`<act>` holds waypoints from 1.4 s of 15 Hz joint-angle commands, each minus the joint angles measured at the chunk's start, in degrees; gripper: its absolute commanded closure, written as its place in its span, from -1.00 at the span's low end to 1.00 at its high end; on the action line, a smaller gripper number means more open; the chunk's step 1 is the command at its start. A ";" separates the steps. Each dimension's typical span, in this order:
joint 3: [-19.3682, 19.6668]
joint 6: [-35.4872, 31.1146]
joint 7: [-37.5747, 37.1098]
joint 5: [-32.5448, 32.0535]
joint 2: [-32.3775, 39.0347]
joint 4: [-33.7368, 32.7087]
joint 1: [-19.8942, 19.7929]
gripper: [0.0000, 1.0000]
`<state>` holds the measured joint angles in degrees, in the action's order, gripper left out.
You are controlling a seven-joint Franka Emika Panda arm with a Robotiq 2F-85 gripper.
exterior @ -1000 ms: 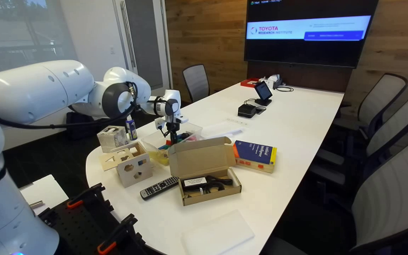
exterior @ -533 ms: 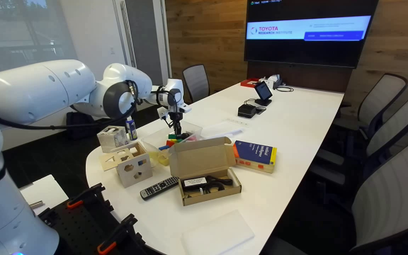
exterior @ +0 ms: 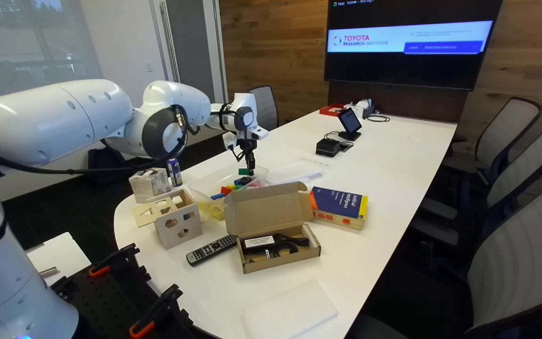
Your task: Put the green block in the wooden box.
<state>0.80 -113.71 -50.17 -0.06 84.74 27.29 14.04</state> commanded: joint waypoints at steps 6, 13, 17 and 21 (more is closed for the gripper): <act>5.09 3.13 -10.95 -2.36 0.11 -0.08 -1.98 0.82; 7.01 8.46 -19.43 -4.57 0.46 1.94 -2.44 0.82; 6.41 11.83 -21.44 -4.66 0.69 3.04 -2.73 0.82; 5.46 9.80 -20.01 -4.41 0.75 3.60 -2.81 -0.29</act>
<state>7.17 -103.46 -70.16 -4.02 85.49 30.99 11.17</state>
